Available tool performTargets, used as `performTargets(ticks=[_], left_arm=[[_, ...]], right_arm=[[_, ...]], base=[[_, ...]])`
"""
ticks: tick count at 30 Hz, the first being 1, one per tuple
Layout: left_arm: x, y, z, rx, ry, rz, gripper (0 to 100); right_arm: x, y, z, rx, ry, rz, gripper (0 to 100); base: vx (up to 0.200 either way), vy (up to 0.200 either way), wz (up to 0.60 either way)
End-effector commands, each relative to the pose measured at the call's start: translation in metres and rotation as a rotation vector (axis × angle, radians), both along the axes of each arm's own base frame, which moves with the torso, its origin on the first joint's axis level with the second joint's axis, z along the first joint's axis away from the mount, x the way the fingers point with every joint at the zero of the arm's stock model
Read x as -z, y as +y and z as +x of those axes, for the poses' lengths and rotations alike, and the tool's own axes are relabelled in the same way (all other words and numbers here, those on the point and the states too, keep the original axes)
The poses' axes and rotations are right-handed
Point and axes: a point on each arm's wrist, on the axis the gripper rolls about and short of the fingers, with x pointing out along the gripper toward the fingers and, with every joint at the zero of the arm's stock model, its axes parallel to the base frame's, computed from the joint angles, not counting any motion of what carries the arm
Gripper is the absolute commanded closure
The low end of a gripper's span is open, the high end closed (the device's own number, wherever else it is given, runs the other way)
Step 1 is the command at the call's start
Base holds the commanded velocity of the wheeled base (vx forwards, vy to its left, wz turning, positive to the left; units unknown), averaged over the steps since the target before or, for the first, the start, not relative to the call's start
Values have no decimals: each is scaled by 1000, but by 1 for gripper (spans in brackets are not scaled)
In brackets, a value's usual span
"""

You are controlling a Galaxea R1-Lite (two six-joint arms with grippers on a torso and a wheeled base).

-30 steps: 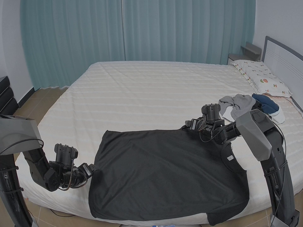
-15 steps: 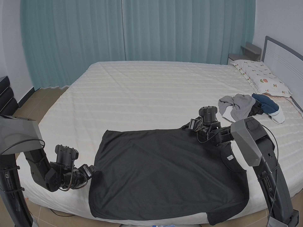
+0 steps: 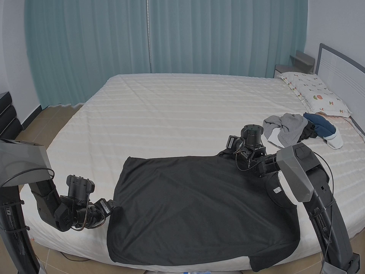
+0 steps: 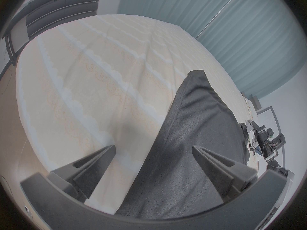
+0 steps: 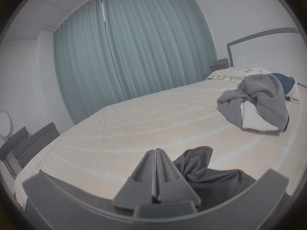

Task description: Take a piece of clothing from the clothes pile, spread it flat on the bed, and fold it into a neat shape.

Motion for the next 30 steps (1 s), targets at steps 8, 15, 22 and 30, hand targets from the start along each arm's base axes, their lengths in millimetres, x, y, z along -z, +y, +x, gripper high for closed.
performTargets(ticks=[8, 15, 22, 30], left_arm=[[0, 0, 0, 0, 1, 0, 0], [2, 0, 0, -2, 6, 0, 0], [3, 0, 0, 0, 10, 2, 0], [5, 0, 0, 1, 18, 2, 0]], right_arm=[[1, -1, -1, -4, 31, -12, 100], [4, -1, -1, 0, 60, -15, 0], [14, 1, -3, 0, 100, -9, 0], [30, 2, -4, -2, 131, -18, 0]], base=[[0, 0, 0], [0, 0, 0], [0, 0, 0], [0, 0, 0]])
